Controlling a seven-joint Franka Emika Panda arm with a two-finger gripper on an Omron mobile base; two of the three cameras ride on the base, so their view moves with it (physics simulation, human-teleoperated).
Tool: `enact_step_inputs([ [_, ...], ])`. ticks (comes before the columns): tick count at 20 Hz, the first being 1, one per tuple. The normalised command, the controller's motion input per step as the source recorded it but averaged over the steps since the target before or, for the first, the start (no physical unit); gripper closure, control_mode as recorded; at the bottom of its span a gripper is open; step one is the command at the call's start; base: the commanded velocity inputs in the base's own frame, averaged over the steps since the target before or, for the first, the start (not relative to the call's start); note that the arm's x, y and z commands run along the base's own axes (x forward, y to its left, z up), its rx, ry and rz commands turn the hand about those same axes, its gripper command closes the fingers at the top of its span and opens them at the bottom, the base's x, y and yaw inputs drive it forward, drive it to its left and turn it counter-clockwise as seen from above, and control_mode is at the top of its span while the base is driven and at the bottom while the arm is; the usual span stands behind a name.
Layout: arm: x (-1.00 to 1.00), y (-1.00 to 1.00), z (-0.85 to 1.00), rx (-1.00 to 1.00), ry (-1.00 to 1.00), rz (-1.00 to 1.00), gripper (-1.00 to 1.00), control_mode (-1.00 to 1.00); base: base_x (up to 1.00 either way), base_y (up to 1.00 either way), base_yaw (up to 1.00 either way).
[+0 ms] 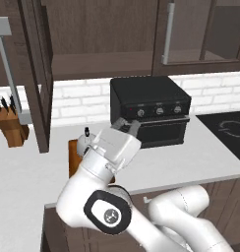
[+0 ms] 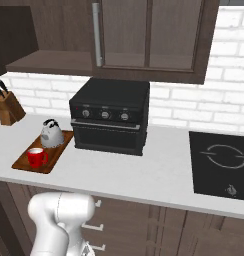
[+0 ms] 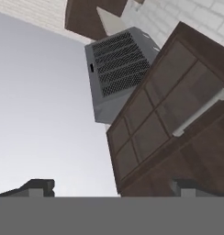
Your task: Pick the kettle from the counter and place it on the tray. Then pick the mug from the cabinet and place it on the tray. Then close the cabinet doors.
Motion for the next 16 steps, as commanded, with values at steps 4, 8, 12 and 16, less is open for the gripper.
enact_step_inputs([
  [4, 0.00, 0.16, -0.23, -0.05, 0.00, 0.00, -1.00, -1.00, 0.00, 0.00, 0.00],
  [8, 0.00, 0.17, -0.17, -0.04, 0.02, 0.00, -1.00, -1.00, 0.00, 0.00, 0.00],
  [12, 0.00, 0.27, -0.08, -0.04, 0.11, 0.00, -1.00, -1.00, 0.00, 0.00, 0.00],
  [16, 0.00, 0.26, 0.00, -0.03, 0.19, 0.00, -1.00, -1.00, 0.00, 0.00, 0.00],
])
